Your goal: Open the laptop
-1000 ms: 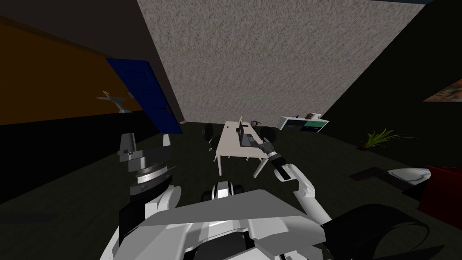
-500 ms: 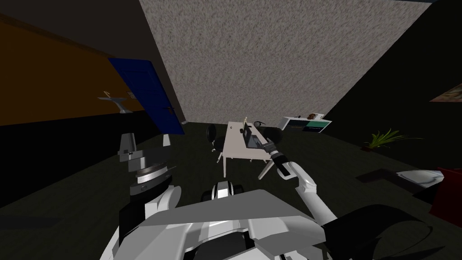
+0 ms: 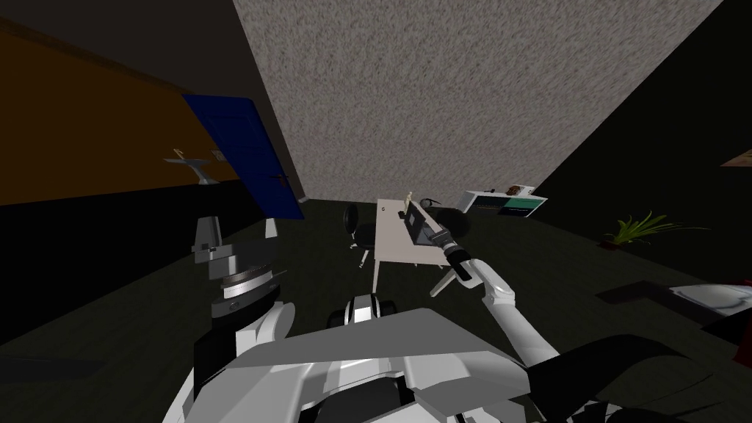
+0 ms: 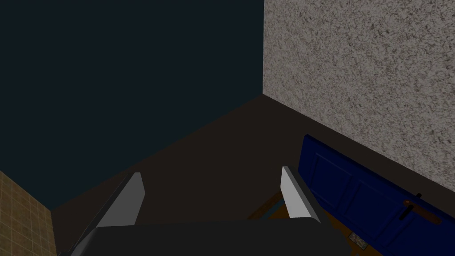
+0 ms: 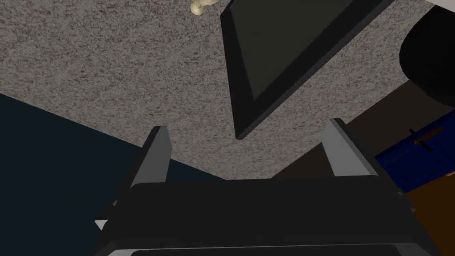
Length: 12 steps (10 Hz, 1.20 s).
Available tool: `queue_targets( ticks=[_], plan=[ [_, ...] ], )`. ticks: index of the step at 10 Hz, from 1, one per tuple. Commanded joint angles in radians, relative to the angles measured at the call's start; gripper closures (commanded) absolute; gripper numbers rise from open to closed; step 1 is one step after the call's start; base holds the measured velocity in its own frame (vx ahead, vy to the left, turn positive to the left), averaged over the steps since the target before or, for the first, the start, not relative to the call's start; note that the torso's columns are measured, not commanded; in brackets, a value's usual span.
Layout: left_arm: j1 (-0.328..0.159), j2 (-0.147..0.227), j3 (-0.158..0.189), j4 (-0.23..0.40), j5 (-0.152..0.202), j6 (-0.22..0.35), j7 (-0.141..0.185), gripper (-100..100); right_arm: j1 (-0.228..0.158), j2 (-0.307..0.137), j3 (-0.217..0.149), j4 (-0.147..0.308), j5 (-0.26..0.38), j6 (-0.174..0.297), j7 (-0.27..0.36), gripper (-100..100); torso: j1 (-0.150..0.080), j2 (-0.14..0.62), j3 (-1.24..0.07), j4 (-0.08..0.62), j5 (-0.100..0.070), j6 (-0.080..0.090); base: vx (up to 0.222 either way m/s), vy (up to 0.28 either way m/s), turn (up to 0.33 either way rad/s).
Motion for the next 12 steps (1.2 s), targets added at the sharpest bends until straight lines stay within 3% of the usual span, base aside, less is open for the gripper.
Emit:
queue_targets(
  ticks=[1,6,7,8,9,10,12],
  plan=[
    [0.0,0.0,0.0,0.0,0.0,0.0,0.0,0,-0.016,-0.04,-0.012,0.05,0.043,0.032,0.06,-100,-0.001,0.001,0.0,0.0,0.0,0.0,0.082,0.164,0.012],
    [0.0,0.0,0.0,0.0,0.0,0.0,0.0,0,-0.047,-0.103,-0.023,0.121,0.113,0.08,0.146,-100,0.001,0.0,0.0,0.0,0.0,0.0,0.064,0.129,0.002],
    [0.0,0.0,0.0,0.0,0.0,0.0,0.0,0,-0.041,-0.091,-0.024,0.111,0.106,0.073,0.136,-100,0.002,0.001,0.0,0.0,0.0,0.0,0.024,0.06,-0.004],
    [0.0,0.0,0.0,0.0,0.0,0.0,0.0,0,-0.042,-0.12,-0.03,0.123,0.098,0.075,0.127,-100,-0.002,0.002,0.001,0.001,0.0,0.0,0.074,0.029,0.043],
    [0.0,0.0,0.0,0.0,0.0,0.0,0.0,0,-0.043,-0.106,-0.026,0.118,0.103,0.075,0.134,-100,-0.003,0.0,0.0,0.0,-0.001,0.0,0.047,0.015,0.012],
    [0.0,0.0,0.0,0.0,0.0,0.0,0.0,0,-0.043,-0.108,-0.026,0.119,0.102,0.076,0.133,100,-0.002,0.001,0.0,0.0,-0.001,0.0,0.012,-0.005,-0.014],
    [0.0,0.0,0.0,0.0,0.0,0.0,0.0,0,-0.067,-0.117,-0.026,0.153,0.047,0.069,0.071,100,-0.006,-0.001,0.0,-0.004,-0.007,-0.001,-0.041,-0.076,0.038]
  ],
)
